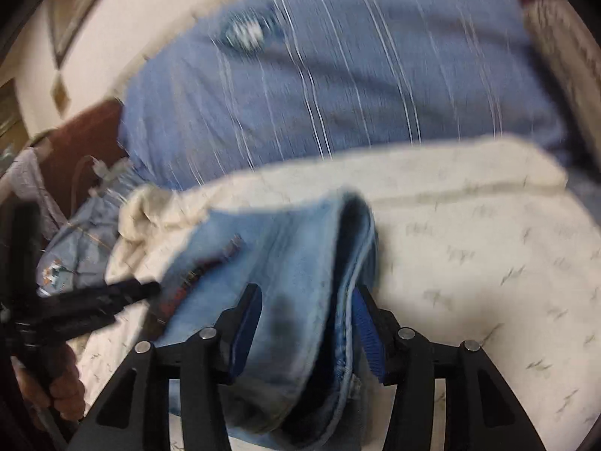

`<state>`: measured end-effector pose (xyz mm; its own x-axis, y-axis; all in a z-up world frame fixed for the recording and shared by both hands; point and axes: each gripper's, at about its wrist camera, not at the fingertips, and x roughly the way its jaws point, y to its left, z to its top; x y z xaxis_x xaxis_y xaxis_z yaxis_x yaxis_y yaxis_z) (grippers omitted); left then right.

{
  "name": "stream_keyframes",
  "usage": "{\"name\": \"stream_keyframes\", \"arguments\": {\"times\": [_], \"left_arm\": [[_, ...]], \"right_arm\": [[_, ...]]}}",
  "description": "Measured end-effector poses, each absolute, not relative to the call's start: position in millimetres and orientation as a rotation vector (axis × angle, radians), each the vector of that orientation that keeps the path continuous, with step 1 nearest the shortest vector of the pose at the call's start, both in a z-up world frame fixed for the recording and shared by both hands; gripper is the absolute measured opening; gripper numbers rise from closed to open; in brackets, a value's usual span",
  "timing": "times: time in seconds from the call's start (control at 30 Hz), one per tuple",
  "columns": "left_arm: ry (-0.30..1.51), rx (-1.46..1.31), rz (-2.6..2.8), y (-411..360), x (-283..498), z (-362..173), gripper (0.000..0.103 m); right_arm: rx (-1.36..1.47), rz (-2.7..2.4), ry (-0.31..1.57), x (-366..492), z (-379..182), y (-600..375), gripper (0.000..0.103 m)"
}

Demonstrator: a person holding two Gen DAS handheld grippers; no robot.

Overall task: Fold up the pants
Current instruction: 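Open the right gripper and withdraw it from the folded jeans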

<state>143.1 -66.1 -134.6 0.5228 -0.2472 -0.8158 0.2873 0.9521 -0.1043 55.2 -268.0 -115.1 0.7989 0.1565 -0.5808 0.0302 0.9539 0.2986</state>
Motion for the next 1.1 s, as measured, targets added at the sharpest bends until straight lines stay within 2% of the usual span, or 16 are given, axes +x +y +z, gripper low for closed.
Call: {"name": "stream_keyframes", "arguments": {"times": [0.1,0.27,0.37,0.47,0.53,0.8,1.03,1.1], "left_arm": [[0.953,0.097,-0.313,-73,136,-137,0.054],[0.96,0.116,-0.311,-81,136,-141,0.055],[0.965,0.119,-0.303,-80,138,-146,0.062],[0.962,0.11,-0.294,-76,140,-152,0.072],[0.962,0.112,-0.288,-75,140,-157,0.072],[0.956,0.1,-0.285,-72,126,-132,0.073],[0.831,0.141,-0.249,-63,92,-79,0.079],[0.798,0.149,-0.242,-61,82,-65,0.086]], "right_arm": [[0.29,0.124,0.599,43,-105,-263,0.053],[0.282,0.216,0.731,58,-123,-249,0.052],[0.277,0.206,0.901,75,-154,-245,0.051],[0.34,0.232,0.918,78,-159,-254,0.05],[0.347,0.242,0.921,79,-163,-257,0.05],[0.326,0.219,0.843,57,-144,-255,0.052],[0.309,0.167,0.683,12,-101,-255,0.052],[0.328,0.166,0.658,0,-93,-255,0.052]]}}
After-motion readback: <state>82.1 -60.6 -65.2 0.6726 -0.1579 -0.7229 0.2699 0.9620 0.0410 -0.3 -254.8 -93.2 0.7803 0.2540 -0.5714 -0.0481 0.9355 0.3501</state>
